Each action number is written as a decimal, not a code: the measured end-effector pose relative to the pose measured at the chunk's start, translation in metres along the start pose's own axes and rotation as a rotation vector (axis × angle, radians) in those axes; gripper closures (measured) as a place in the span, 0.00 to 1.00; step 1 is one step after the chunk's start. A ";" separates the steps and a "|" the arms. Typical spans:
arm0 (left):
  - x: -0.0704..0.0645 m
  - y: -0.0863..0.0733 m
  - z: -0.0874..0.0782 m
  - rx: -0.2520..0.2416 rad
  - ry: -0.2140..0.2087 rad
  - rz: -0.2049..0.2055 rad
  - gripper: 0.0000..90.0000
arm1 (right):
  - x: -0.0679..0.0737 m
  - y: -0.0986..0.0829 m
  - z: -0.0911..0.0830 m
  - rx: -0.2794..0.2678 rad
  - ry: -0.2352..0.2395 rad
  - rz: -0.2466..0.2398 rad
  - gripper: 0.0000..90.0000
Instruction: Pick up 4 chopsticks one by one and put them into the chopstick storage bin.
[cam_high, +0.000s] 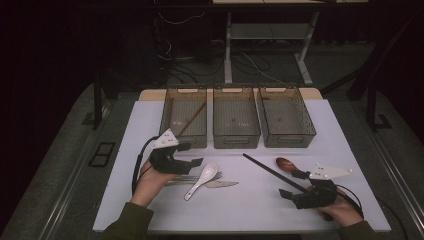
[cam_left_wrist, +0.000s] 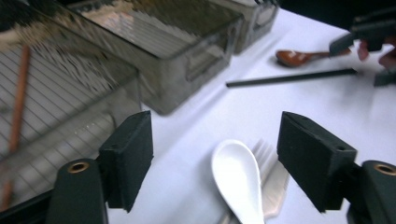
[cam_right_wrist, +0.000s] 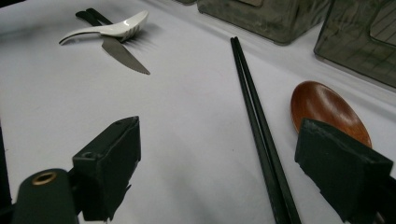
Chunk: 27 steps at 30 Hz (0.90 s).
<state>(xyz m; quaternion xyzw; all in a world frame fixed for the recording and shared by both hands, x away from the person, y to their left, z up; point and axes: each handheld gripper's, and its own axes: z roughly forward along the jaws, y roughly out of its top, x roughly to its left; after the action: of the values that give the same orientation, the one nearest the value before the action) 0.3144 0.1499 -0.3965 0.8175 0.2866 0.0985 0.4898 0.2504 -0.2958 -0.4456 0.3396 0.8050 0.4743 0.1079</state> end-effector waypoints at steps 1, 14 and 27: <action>-0.002 -0.003 -0.001 0.000 -0.004 0.004 0.27 | 0.000 0.000 0.000 -0.001 0.000 0.001 0.16; -0.026 -0.040 -0.006 0.010 -0.034 0.014 0.15 | -0.002 0.009 -0.008 0.037 -0.005 -0.015 0.16; -0.032 -0.050 0.000 0.033 -0.067 0.035 0.14 | -0.017 0.011 -0.007 0.138 -0.039 0.009 0.50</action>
<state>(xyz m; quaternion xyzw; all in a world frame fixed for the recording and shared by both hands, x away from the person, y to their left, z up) 0.2695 0.1496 -0.4354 0.8333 0.2572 0.0746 0.4836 0.2642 -0.3079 -0.4351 0.3591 0.8320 0.4115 0.0978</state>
